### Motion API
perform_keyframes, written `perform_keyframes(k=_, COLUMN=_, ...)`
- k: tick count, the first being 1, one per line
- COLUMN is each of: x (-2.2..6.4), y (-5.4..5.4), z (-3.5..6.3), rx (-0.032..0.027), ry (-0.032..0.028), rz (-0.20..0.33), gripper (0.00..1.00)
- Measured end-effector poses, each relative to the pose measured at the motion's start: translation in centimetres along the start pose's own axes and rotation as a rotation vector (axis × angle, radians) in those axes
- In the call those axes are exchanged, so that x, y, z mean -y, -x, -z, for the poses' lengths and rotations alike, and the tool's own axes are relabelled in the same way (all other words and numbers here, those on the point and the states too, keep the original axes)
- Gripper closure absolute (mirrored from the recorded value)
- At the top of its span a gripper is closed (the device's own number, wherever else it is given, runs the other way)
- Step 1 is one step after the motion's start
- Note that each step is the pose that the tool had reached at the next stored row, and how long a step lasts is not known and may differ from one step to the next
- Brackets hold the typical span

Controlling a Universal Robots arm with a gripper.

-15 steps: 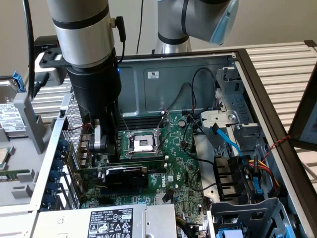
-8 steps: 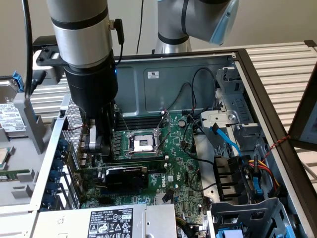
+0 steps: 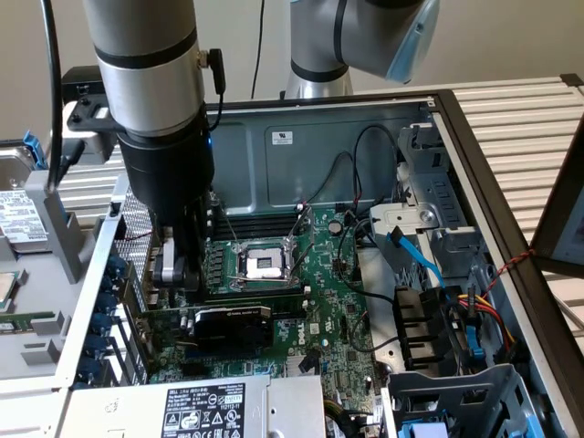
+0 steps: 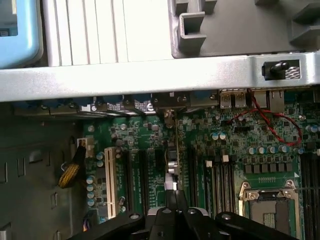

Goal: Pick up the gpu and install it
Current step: 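Press down on the gpu until it lock into place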

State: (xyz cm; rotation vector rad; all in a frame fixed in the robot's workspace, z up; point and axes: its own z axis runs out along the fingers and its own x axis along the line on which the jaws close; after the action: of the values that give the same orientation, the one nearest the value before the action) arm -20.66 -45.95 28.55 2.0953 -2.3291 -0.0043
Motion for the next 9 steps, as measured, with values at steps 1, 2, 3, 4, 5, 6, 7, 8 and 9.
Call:
perform_keyframes(k=1, x=-0.03, y=0.02, z=-0.16, rx=-0.0001, ry=0.0005, rz=0.000, gripper=0.89)
perform_keyframes(k=2, x=-0.04, y=0.04, z=-0.33, rx=0.0002, ry=0.0008, rz=0.000, gripper=0.89)
perform_keyframes(k=3, x=-0.04, y=0.07, z=-0.47, rx=0.0005, ry=0.0014, rz=0.000, gripper=0.89)
perform_keyframes(k=4, x=-0.05, y=0.10, z=-0.61, rx=0.0010, ry=0.0021, rz=0.000, gripper=0.89)
perform_keyframes(k=5, x=-0.07, y=0.16, z=-0.71, rx=0.0015, ry=0.0034, rz=0.000, gripper=0.89)
perform_keyframes(k=6, x=-0.08, y=0.22, z=-0.79, rx=0.0023, ry=0.0055, rz=0.000, gripper=0.89)
perform_keyframes(k=7, x=-0.09, y=0.30, z=-0.87, rx=0.0029, ry=0.0071, rz=0.000, gripper=0.89)
perform_keyframes(k=8, x=-0.12, y=0.37, z=-0.98, rx=0.0034, ry=0.0087, rz=0.000, gripper=0.89)
perform_keyframes(k=9, x=-0.16, y=0.40, z=-1.10, rx=0.0035, ry=0.0093, rz=0.000, gripper=0.89)
